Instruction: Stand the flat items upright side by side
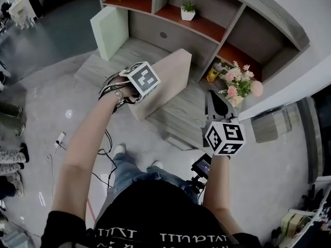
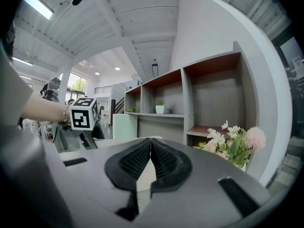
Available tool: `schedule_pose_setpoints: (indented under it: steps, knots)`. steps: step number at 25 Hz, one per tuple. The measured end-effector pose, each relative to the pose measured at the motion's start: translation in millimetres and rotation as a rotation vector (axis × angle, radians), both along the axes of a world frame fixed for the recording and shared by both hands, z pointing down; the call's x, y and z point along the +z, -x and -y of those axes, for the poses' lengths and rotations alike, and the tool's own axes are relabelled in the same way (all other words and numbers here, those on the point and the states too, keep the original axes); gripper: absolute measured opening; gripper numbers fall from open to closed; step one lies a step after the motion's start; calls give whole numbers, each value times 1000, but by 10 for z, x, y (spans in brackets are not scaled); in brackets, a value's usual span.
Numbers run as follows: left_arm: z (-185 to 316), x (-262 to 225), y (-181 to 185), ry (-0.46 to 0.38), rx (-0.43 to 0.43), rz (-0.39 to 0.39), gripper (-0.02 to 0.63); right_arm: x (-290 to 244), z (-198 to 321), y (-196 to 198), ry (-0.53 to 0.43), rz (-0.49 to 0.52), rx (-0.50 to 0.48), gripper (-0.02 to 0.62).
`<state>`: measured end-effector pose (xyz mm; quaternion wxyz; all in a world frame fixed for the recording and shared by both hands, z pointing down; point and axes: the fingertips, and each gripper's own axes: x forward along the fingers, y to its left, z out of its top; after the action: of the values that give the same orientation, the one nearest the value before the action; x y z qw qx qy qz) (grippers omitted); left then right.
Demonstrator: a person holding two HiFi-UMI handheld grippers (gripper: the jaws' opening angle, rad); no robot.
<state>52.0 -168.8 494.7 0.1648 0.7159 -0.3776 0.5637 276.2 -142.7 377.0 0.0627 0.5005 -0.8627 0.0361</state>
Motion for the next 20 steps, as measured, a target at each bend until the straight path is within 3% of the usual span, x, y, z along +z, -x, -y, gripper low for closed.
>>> schedule_pose_setpoints:
  steps: [9,16,20]
  knots:
    - [25,26,-97,-10,19,-7,362,-18,173,128,-38,-119,-37,15]
    - [289,-53,-343,-22,62,-21,390,-48,215,169,-44,-126,-75,15]
    - [513,-67,-426,37,78,26,390,-30,201,87,-28,-91,-87,15]
